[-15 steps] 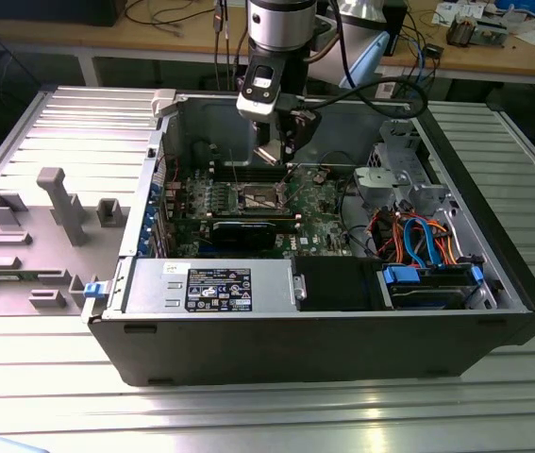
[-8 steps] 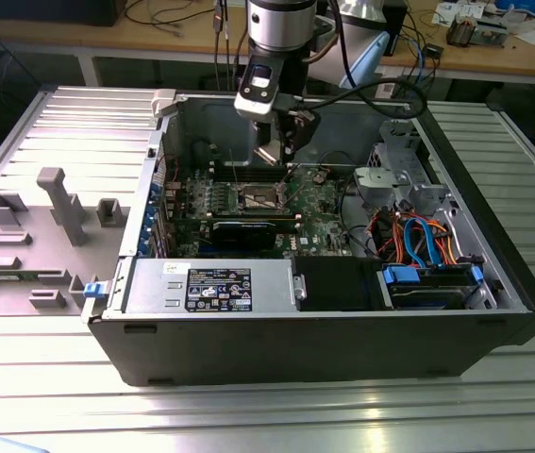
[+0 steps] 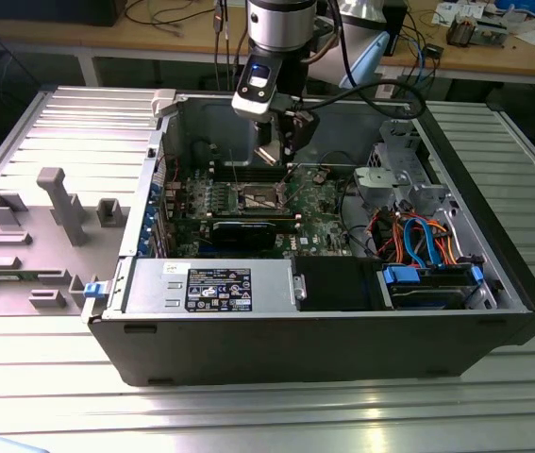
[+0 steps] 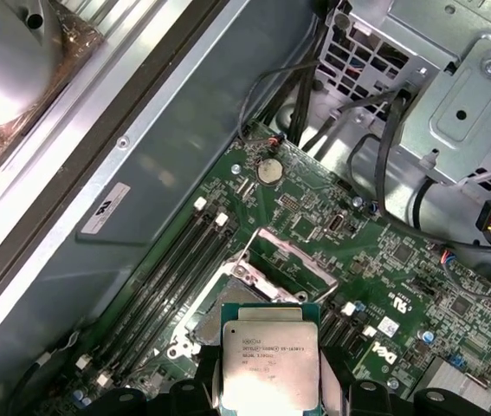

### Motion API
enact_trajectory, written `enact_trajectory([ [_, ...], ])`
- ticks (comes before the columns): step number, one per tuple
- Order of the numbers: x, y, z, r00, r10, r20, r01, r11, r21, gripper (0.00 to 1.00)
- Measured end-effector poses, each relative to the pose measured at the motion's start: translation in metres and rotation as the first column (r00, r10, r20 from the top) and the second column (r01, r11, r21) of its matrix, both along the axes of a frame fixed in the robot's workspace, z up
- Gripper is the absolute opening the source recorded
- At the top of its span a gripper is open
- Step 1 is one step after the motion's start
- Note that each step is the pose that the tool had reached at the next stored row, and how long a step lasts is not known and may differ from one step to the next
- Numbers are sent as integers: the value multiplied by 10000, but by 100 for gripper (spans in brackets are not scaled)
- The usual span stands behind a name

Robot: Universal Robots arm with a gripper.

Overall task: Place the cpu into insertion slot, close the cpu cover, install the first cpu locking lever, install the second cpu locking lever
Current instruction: 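Place the cpu into insertion slot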

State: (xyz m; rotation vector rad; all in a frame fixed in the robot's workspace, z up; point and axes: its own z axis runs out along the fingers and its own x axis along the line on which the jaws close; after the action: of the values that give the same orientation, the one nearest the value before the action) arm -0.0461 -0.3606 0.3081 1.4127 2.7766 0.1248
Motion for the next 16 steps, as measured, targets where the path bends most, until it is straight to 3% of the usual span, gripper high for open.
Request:
enact_trajectory([
  [16, 0, 0, -16, 9956, -933, 0, 933, 9956, 1, 55],
])
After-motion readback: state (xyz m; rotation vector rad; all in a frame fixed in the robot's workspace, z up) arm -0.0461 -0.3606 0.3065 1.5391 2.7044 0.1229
